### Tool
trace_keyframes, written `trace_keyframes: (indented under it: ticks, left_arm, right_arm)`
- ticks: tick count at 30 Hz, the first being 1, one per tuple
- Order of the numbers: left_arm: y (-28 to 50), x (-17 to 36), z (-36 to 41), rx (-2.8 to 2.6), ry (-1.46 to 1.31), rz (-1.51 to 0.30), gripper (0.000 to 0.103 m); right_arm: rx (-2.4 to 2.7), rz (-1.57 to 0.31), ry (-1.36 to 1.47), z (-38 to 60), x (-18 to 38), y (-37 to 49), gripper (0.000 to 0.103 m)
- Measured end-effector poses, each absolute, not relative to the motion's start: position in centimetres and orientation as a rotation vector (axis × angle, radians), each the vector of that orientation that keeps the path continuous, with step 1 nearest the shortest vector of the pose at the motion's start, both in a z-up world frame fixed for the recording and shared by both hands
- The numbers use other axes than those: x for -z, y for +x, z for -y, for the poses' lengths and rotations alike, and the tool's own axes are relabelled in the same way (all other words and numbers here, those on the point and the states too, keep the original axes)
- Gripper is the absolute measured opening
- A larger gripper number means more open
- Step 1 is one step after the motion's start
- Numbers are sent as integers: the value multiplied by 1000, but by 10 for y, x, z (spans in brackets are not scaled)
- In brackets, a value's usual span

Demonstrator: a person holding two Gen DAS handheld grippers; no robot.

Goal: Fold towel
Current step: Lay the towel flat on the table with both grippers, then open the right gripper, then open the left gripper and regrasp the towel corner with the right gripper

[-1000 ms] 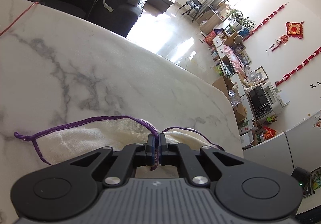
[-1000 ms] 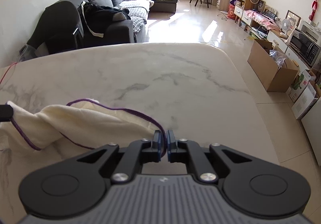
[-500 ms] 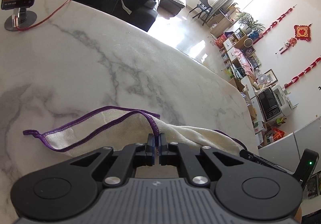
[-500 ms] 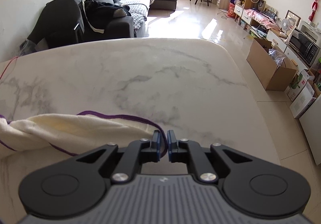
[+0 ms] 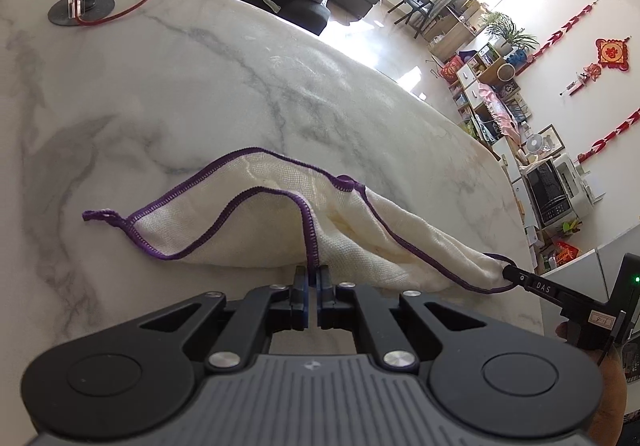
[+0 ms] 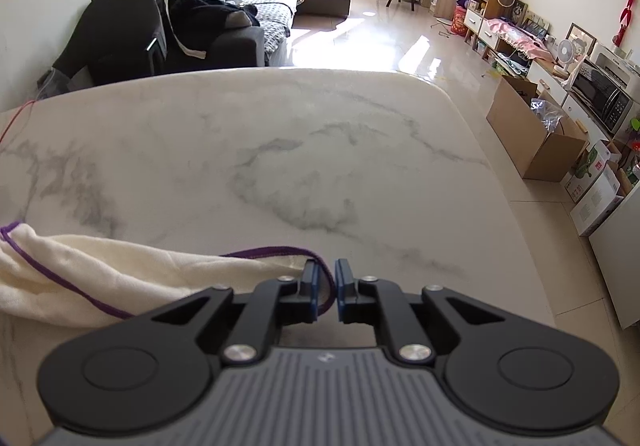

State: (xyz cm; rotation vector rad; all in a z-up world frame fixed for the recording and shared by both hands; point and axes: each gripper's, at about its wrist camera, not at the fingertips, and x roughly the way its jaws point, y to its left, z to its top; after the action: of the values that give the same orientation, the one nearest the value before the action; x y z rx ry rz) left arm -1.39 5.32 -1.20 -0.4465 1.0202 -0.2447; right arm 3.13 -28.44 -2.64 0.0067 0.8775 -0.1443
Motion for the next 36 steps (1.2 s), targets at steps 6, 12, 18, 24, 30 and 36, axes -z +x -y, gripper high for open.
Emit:
trace_keyframes:
  ticks: [6,12,18,24,30,36]
  left_arm:
    - [-23,20,-58,223,-427,-1050,2]
    - [-39,18,-63,195,-385,-1048,3]
    - [-38,13,-69,196,-370,-1038,14]
    - [-38,5,-69,162,-328,-969,55]
    - [-35,3,-69,144,-291,-955,69]
    - [-34,3,-74,119,-286,-964,73]
  right_arm:
    - [146,-870,-14,280,25,31,21]
    - [177,-851,-39,276,22,32,40]
    - [183,-818,-56,270,15,33,56]
    - [103,-796,-56,253,7,32,51]
    - [4,-786,-70,226,1,31,50]
    - [-77,-785,-88,197,-1,32,50]
